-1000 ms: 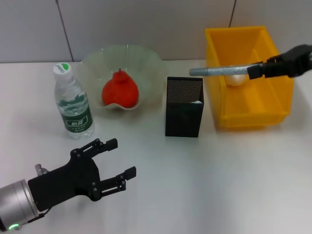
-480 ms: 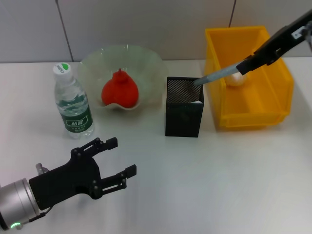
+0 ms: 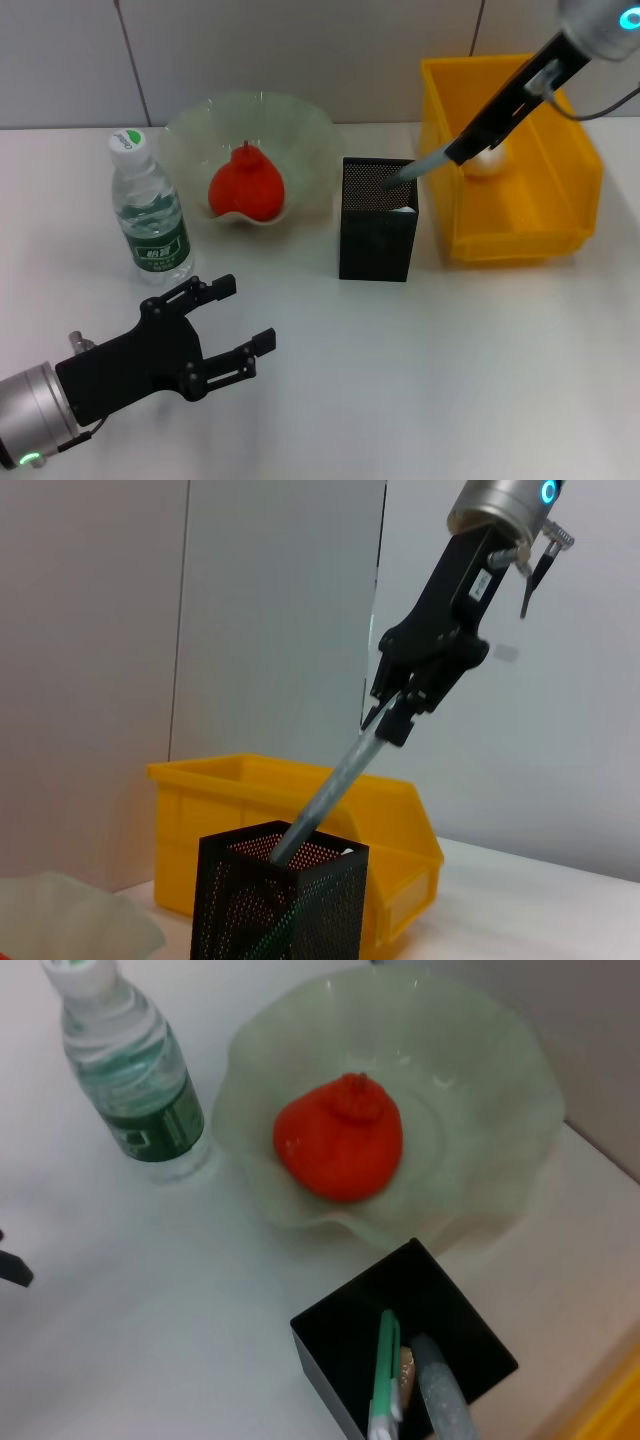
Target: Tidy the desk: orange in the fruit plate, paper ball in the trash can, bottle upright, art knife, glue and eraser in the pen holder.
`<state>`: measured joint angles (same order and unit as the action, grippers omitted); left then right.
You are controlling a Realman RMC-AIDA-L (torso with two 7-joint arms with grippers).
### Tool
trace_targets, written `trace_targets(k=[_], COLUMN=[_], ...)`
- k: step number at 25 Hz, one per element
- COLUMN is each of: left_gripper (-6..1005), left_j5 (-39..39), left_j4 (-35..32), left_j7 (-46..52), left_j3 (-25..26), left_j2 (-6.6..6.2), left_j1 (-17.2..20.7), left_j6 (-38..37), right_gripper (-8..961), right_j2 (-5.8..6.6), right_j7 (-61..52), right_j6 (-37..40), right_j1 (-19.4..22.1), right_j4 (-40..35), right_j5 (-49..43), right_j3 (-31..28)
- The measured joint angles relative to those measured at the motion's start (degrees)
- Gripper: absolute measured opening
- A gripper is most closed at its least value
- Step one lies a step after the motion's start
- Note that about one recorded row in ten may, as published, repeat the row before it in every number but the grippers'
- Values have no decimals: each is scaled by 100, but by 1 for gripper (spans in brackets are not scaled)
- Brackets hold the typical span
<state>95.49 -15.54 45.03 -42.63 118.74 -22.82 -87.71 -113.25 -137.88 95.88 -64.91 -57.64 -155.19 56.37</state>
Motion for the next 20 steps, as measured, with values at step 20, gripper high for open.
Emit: trace_targets(k=[20], left_gripper=[847], left_j5=[-14], left_j4=[57], left_j7=[11], left_j3=[0], left_j2=[-12], left_j1=[28], left_j6=[-4], right_gripper=[482], right_j2=[-527], right_j7=[27], right_j6=[-740], right_j1=[201], right_j4=[-495], right_j5=[-345], right_j3=[191])
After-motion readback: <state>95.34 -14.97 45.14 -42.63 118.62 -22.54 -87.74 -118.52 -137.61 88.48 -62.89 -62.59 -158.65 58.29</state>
